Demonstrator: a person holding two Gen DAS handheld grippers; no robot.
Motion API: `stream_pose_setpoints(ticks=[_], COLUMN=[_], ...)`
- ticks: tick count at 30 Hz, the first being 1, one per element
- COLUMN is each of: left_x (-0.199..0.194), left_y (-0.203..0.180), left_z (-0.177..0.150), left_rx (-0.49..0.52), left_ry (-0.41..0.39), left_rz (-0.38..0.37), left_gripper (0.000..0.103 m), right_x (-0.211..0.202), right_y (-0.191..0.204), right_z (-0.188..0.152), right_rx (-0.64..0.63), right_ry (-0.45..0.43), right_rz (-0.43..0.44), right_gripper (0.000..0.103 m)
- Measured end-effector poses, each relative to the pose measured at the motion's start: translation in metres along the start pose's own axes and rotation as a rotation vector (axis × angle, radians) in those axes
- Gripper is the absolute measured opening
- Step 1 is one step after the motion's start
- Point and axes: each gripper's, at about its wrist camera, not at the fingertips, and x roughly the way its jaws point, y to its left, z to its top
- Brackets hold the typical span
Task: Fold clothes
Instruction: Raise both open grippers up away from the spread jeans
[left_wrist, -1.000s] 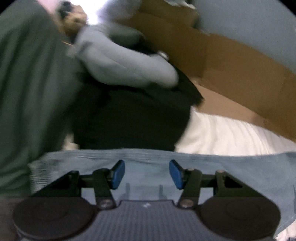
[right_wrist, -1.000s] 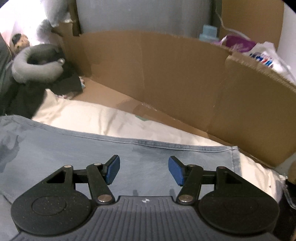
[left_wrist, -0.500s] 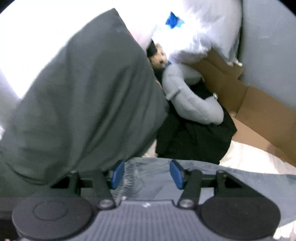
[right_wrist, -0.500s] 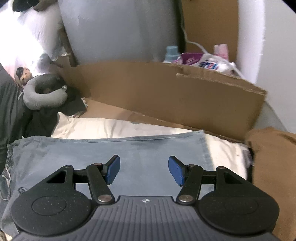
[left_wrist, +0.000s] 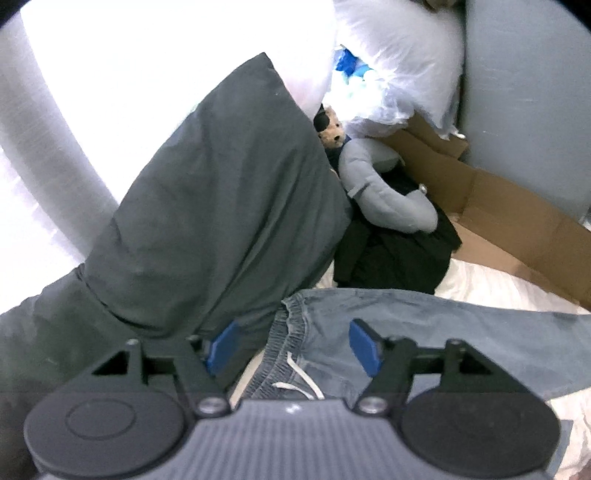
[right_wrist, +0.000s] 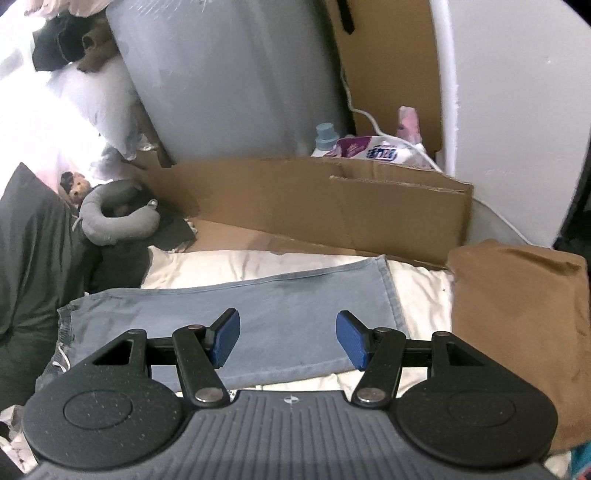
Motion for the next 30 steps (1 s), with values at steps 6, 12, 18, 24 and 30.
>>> stream_pose_setpoints(ticks=[6, 12, 18, 24, 30], left_x=[0.003, 0.015, 0.009, -0.004, 0.001], left_y=[-0.008, -0.011, 0.005, 0.017, 0.017], left_z=[-0.022, -0.030, -0.021, -0.021, -0.035], left_rx=[0.029, 0.025, -0.027, -0.059, -0.057], left_ry=[-0.003, 0.020, 0.023, 0.005, 0.009], left_rz=[-0.050, -0.118, -0.147, -0.158, -0.190], left_gripper=[0.071, 0.071, 0.071, 0.071, 0.071], right_x=[-0.032, -0.069, -0.105, -0.139, -0.147], right_y=[0.015, 0.036, 0.057, 0.071, 0.055], right_z=[0.017, 0.062, 0.108, 0.145, 0.124], right_rx=[0.028, -0.045, -0.124, -0.196, -0.185], right_ry=[-0.052, -0.038, -0.010, 0.027, 0.072], right_rz=[-0.025, -0.040, -0.057, -0.087, -0.105], right_gripper=[0.065, 0.065, 0.065, 0.065, 0.065])
